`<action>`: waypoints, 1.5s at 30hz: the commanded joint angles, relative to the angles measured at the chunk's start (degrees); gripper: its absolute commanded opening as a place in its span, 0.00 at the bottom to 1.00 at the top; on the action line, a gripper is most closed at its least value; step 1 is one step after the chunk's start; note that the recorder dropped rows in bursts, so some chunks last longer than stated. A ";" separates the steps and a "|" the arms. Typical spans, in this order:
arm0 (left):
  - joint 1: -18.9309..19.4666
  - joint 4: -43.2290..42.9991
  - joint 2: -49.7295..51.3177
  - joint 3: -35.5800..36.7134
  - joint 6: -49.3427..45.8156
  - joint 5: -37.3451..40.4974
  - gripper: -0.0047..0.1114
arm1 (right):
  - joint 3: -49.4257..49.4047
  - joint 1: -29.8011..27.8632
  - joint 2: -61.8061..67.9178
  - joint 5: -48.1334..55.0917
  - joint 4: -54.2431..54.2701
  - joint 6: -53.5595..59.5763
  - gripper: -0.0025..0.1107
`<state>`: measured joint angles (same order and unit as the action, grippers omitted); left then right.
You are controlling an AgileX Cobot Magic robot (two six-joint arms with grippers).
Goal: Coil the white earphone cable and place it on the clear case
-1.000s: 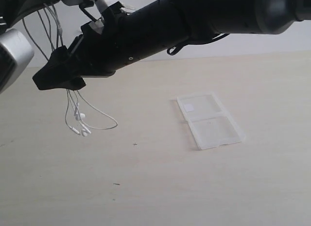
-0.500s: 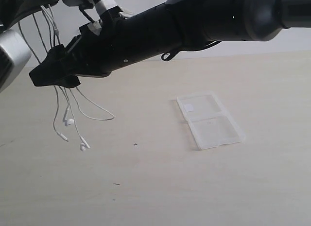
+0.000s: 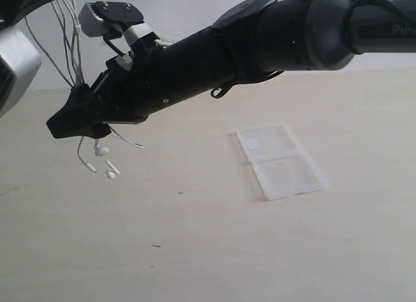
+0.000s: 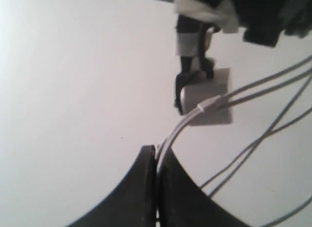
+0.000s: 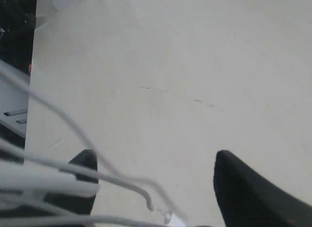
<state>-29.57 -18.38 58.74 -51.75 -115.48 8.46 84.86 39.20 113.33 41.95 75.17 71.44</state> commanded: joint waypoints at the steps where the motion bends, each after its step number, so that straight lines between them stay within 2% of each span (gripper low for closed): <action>1: -0.23 0.58 -0.33 -0.38 0.81 -1.02 0.04 | 0.10 0.09 0.62 0.46 -0.44 0.39 0.59; 22: -0.12 0.58 -0.33 -0.38 1.71 0.00 0.04 | 0.09 -0.01 -3.00 -0.30 -3.12 -2.66 0.59; 26: -0.12 0.58 -0.33 -0.38 1.71 0.00 0.04 | 0.09 -0.01 -3.08 -1.50 -3.12 -3.45 0.54; 32: -0.12 0.58 -0.33 -0.38 1.69 0.13 0.04 | 0.09 -0.01 -3.24 -1.46 -3.80 -3.51 0.37; 35: -0.12 0.58 -0.33 -0.38 1.69 0.13 0.04 | 0.09 -0.01 -3.24 -1.46 -3.93 -3.51 0.37; 37: -0.12 0.58 -0.33 -0.38 1.69 0.13 0.04 | 0.09 -0.01 -3.38 -1.46 -3.93 -3.67 0.47; 38: -0.12 0.58 -0.33 -0.38 1.69 0.24 0.04 | 0.09 -0.01 -3.38 -1.64 -3.93 -4.77 0.57; 40: -0.12 0.58 -0.33 -0.38 1.69 0.24 0.04 | 0.09 -0.01 -3.38 -1.76 -3.93 -5.70 0.64; 45: -0.12 0.58 -0.33 -0.38 1.69 0.37 0.04 | 0.09 -0.01 -3.38 -1.76 -3.93 -6.30 0.63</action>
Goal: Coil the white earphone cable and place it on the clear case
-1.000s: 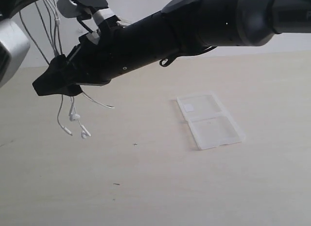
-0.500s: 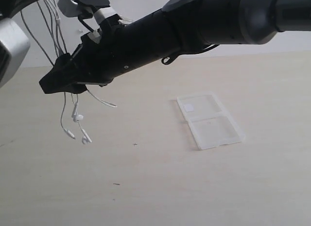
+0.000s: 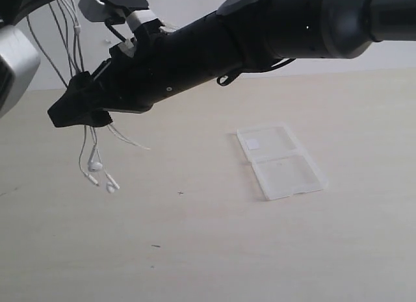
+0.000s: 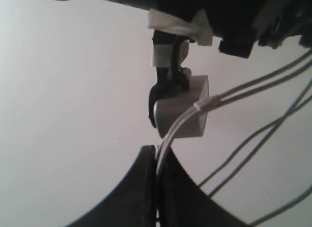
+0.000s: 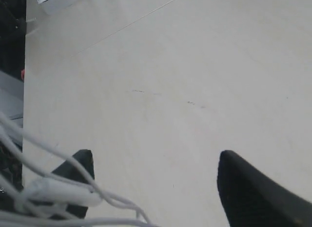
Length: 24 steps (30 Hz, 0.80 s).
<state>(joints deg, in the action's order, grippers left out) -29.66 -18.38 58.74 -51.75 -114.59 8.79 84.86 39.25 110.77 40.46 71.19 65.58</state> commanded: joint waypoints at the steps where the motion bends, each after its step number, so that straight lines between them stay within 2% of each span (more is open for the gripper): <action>1: -0.03 0.58 -0.33 -0.38 0.80 0.04 0.04 | 0.09 -0.06 -0.82 -0.13 0.05 -0.69 0.63; 15: -0.03 0.58 -0.33 -0.38 1.05 0.04 0.04 | 0.09 -0.06 -4.30 -0.16 -1.43 -1.72 0.62; 19: -0.03 0.58 -0.33 -0.38 1.05 0.04 0.04 | 0.09 -0.06 -4.30 -1.27 -1.41 -1.72 0.57; 24: -0.03 0.58 -0.33 -0.38 1.05 0.04 0.04 | 0.09 -0.06 -4.05 -1.32 -1.57 -1.60 0.43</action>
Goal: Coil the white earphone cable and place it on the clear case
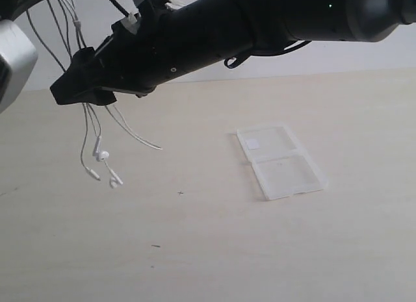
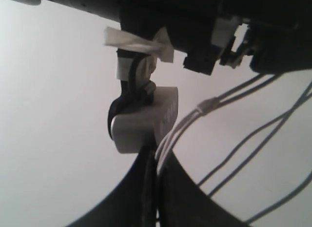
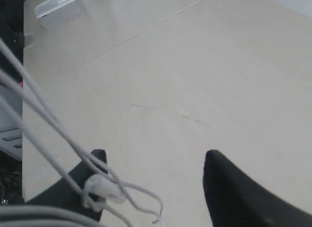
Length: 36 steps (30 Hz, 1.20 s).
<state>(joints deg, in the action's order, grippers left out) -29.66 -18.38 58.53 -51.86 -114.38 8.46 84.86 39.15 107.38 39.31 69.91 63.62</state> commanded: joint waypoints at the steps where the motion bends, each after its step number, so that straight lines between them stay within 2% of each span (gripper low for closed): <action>1: -0.03 0.58 -0.12 -0.28 0.82 0.26 0.04 | 0.09 0.04 -0.65 -0.16 -0.64 0.47 0.40; 5: -0.03 0.58 -0.12 -0.28 0.82 0.23 0.04 | 0.09 0.04 -0.65 -0.30 -0.65 0.78 0.29; 11: -0.03 0.58 -0.29 -0.28 0.82 0.25 0.04 | 0.09 0.04 -0.65 -0.60 -1.51 0.88 0.20; 15: -0.03 0.58 -1.22 -0.28 2.78 0.25 0.04 | 0.09 0.04 -0.65 -1.93 -4.53 -1.26 0.02; 19: -0.03 0.69 -2.14 -0.28 8.66 0.25 0.04 | 0.09 0.04 -0.65 -2.65 -4.92 -1.60 0.02; 24: -0.03 0.69 -2.74 -0.28 11.02 0.39 0.04 | 0.09 0.04 -0.65 -3.76 -7.12 -3.96 0.02; 27: -0.03 0.91 -3.21 -0.28 17.51 0.86 0.04 | 0.09 0.04 -0.65 -4.18 -8.08 -5.18 0.02; 36: -0.03 1.16 -5.71 -0.28 31.20 7.98 0.04 | 0.09 0.04 -0.65 -6.04 -10.42 -5.72 0.02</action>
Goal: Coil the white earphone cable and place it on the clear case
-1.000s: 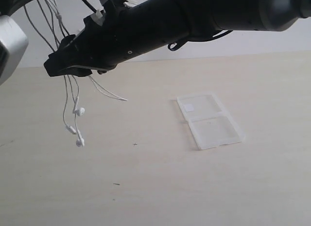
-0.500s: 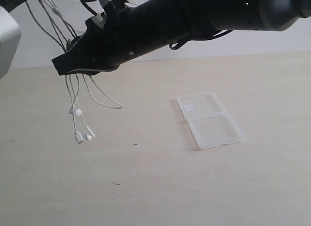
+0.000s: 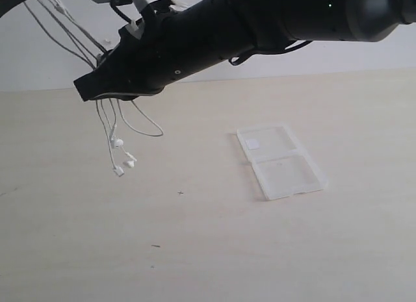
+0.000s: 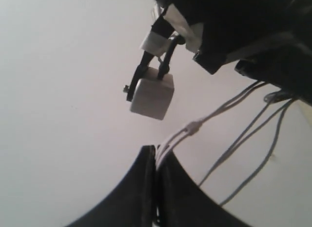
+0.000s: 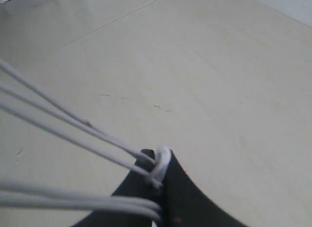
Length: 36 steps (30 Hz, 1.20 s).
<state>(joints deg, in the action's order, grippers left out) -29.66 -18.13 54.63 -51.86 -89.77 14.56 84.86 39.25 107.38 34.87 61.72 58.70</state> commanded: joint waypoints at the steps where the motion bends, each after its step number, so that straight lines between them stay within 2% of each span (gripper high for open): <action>1: -0.03 1.75 -2.44 -0.28 11.65 3.36 0.04 | 0.09 -0.06 -0.65 -2.44 -3.43 -1.50 0.02; 4: -0.03 4.37 -2.94 -0.28 19.34 5.13 0.04 | 0.09 -0.06 -0.65 -3.12 -3.84 -1.81 0.02; 13: -0.03 10.88 -2.94 -0.28 33.00 12.57 0.04 | 0.09 -0.06 -1.47 -3.79 -5.66 -1.70 0.02; 18: -0.03 19.63 -1.01 -0.28 35.14 14.12 0.04 | 0.09 -0.06 -4.12 -4.37 -6.42 -1.70 0.02; 23: -0.03 24.90 0.05 -0.28 35.14 15.49 0.05 | 0.09 -0.06 -4.67 -4.26 -8.12 -2.28 0.02; 25: -0.03 26.00 0.42 -0.28 35.14 16.22 0.11 | 0.09 -0.06 -4.67 -4.26 -8.34 -2.39 0.02; 30: -0.03 26.00 0.55 -0.28 37.83 17.54 0.43 | 0.09 -0.06 -4.67 -4.03 -10.79 -3.23 0.02; 31: -0.03 26.00 0.55 -0.28 38.76 17.95 0.47 | 0.09 -0.06 -4.67 -4.03 -11.62 -3.51 0.02; 33: -0.03 26.00 0.55 -0.28 40.48 19.12 0.51 | 0.09 -0.06 -4.67 -4.03 -13.99 -4.72 0.02; 36: -0.03 25.79 0.42 -0.28 42.27 21.66 0.52 | 0.09 -0.06 -4.67 -3.79 -18.08 -6.44 0.02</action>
<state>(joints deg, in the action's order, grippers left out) -29.66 7.00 54.86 -51.86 -49.79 34.02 84.86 39.25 103.42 31.12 47.40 53.99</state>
